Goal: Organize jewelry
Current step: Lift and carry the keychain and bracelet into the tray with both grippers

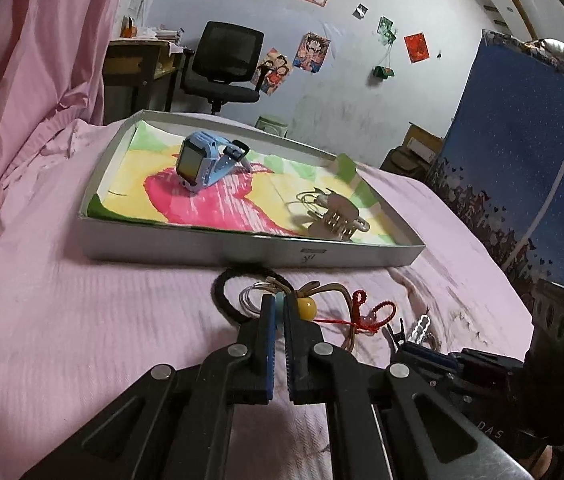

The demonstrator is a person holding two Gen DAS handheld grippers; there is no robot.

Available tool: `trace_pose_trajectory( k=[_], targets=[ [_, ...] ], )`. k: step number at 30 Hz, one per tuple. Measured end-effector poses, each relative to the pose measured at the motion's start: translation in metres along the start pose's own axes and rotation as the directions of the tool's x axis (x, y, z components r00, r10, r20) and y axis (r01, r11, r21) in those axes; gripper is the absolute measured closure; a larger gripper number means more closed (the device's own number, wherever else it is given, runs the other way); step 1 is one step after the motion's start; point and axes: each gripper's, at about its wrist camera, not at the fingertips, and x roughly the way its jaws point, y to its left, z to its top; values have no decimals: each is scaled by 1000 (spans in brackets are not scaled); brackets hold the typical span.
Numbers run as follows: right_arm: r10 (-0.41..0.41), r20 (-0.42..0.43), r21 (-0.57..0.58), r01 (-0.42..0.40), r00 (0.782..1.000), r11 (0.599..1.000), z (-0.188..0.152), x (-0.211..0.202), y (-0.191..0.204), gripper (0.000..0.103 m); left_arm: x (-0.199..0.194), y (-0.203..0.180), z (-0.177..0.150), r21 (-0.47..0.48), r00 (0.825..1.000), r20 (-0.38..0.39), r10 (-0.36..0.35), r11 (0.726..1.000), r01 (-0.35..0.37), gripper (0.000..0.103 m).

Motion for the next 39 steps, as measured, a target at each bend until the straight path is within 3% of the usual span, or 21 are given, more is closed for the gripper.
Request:
trace_pose_trajectory(
  k=[4,10,19,23,30,39],
  targets=[
    [1,10,7,-1,1000,1000,-2,-5,-3,91,-5,2,-2,-11,1000,18,7,1000,-7,99],
    [1,63,-9,0,998,1000,-3,-18,0,91,-30,-6,-5,22,992,123,23,999,-26,99],
    [6,226,-43,4,974,999,2,-53,11,91,-61,-33,-6,122,960,265,87,985,-123,99],
    [7,328,-60,13,945,998,21,-69,16,91,-67,-39,3,130,941,322,103,980,-151,99],
    [8,415,-79,28,910,997,58,-70,15,91,-62,-42,30,107,900,412,140,974,-201,99],
    [8,458,-86,35,889,996,115,-30,15,91,-21,-30,66,83,881,439,179,968,-238,99]
  ],
)
